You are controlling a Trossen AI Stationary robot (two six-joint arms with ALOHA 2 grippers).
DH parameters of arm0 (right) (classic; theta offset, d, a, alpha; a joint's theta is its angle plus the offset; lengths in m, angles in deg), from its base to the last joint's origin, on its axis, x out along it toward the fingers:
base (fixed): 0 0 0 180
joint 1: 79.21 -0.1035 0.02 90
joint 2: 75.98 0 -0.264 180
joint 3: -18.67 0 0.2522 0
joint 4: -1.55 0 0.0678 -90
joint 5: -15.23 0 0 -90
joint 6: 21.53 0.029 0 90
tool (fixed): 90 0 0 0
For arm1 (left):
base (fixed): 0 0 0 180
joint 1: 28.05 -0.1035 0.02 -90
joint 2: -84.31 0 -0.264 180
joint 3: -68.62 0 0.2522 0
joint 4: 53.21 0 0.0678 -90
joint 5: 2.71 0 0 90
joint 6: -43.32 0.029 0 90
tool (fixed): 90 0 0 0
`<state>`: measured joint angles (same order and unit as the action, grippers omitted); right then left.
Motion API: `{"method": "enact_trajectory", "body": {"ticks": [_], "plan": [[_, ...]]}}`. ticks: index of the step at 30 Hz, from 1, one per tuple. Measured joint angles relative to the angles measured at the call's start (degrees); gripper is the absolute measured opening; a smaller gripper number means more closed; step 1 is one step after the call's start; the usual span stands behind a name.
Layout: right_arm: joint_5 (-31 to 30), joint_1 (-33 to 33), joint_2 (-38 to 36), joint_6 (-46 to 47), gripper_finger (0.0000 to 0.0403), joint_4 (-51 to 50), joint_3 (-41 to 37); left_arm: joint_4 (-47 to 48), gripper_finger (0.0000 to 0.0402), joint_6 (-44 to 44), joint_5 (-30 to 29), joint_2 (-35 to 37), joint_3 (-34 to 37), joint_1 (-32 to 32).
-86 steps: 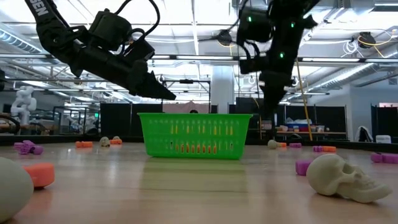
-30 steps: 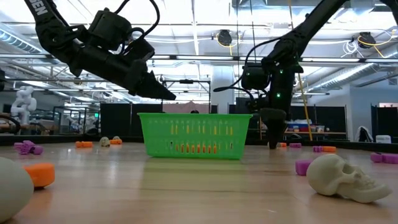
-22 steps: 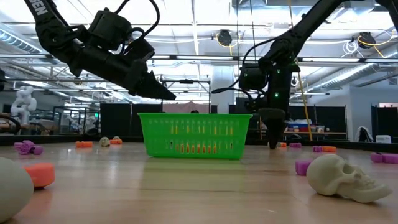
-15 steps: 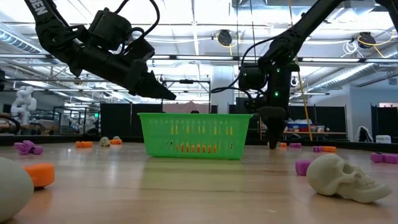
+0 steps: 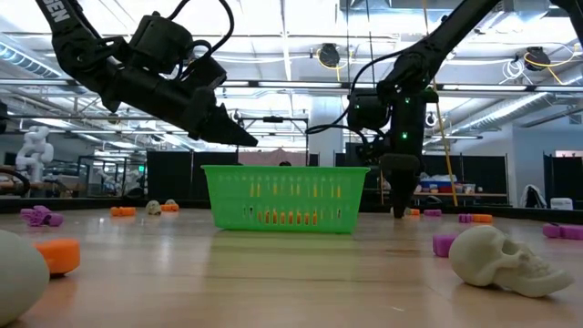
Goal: Sort Halloween decoration
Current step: Put the skull toy into the yellow bin
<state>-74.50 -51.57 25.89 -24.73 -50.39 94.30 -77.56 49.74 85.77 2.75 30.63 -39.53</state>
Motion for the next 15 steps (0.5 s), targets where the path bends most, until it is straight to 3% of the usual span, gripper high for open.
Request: {"method": "enact_trajectory", "body": {"ticks": [15], "plan": [[0.07,-0.97,-1.81,0.50,0.0069,0.14,0.02,0.01,0.0001,0.33,0.00,-0.02,0.00,-0.07]]}}
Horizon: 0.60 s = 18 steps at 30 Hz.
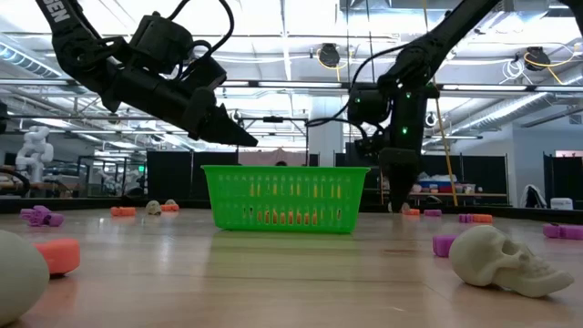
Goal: Sort Halloween decoration
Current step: Put the skull toy into the yellow bin
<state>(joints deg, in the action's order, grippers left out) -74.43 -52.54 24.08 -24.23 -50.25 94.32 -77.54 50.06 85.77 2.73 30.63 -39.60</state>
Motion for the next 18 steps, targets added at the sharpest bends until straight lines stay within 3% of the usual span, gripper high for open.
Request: {"method": "enact_trajectory", "body": {"ticks": [12,18], "plan": [[0.98,-3.59,-9.82,3.51,0.0068,2.28,0.00,-0.01,0.0001,-0.28,0.00,0.02,0.00,0.00],[4.44,-7.04,-10.32,5.97,0.0068,12.64,0.09,-0.45,0.0001,-0.31,0.00,0.00,0.00,0.00]]}}
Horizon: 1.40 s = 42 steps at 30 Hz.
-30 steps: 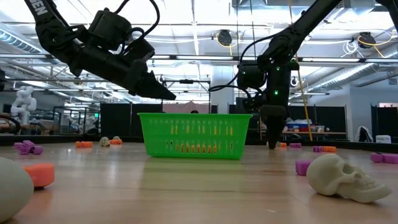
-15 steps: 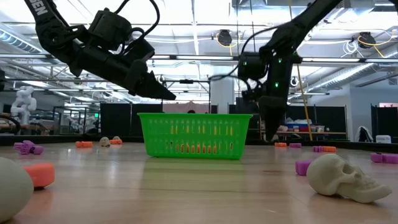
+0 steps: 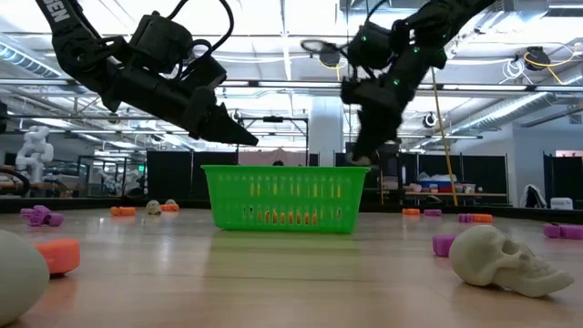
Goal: Sort Halloween decoration
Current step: Put the skull toy into the yellow bin, then put the purple skeleton toy into the blue bin
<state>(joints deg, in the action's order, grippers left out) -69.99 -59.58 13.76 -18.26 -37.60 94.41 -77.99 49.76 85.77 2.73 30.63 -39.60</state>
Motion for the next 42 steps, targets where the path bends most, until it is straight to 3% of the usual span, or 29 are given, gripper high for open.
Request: {"method": "enact_trajectory", "body": {"ticks": [7,17,23,27,32,35,38,42], "plan": [[-0.07,-1.24,8.23,-1.07,0.0068,5.45,6.49,-0.02,0.0001,-0.07,0.00,0.00,0.00,0.00],[-0.01,1.15,23.99,-7.09,0.0068,-3.00,21.56,0.17,0.0001,-0.07,0.00,0.01,0.00,0.02],[-0.01,1.39,26.45,-7.58,0.0072,-3.84,22.75,1.63,0.0001,-0.11,0.00,0.00,0.00,0.02],[-0.27,0.96,25.84,-8.20,0.0106,-3.74,22.80,2.31,0.0001,-0.81,0.64,0.04,0.00,0.17],[-0.23,0.48,23.31,-10.71,0.0159,-4.40,22.82,15.75,0.0001,-3.10,3.12,5.69,-0.91,1.78],[-0.23,-0.03,21.38,-11.65,0.0168,-4.30,22.82,26.00,0.0001,-3.11,2.01,11.19,-2.22,3.91],[-0.25,-0.95,19.63,-12.64,0.0151,-2.92,22.84,33.48,0.0001,-4.42,1.88,16.87,-3.59,6.66],[-0.24,-3.03,18.13,-13.73,0.0089,1.66,22.20,45.29,0.0001,-7.59,0.15,21.88,-6.41,11.77]]}}
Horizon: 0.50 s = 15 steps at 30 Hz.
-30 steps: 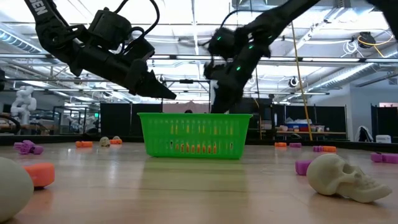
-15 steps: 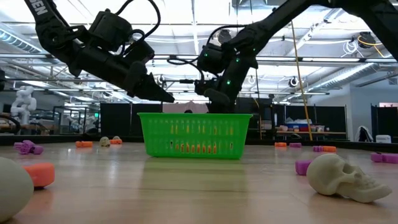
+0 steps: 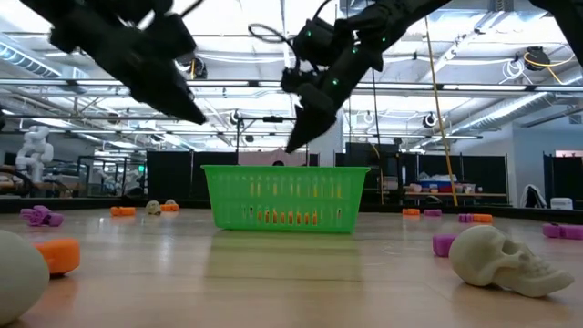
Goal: Sort Halloween decoration
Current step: Put the purple skeleton toy into the blue bin
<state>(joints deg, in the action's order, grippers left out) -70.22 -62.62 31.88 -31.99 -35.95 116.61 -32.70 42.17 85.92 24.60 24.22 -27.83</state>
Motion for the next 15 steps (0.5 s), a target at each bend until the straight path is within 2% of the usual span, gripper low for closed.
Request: {"method": "enact_trajectory", "body": {"ticks": [3,5,10,15], "plan": [[0.01,-2.08,-0.10,-0.99,0.0028,6.66,-2.51,8.46,0.0001,-1.49,-3.34,0.98,-2.03,5.16],[0.02,-3.63,-0.03,-1.04,0.0008,10.18,-4.69,12.98,0.0001,-3.14,-5.15,0.89,-3.54,8.77],[-0.97,-8.17,-3.21,-0.36,0.0005,20.50,-11.83,20.10,0.0001,-10.75,-7.41,0.40,-5.18,17.10],[-4.33,-11.23,-11.53,2.28,0.0003,27.36,-22.10,25.66,0.0001,-20.87,-7.62,-0.43,-5.20,23.06]]}}
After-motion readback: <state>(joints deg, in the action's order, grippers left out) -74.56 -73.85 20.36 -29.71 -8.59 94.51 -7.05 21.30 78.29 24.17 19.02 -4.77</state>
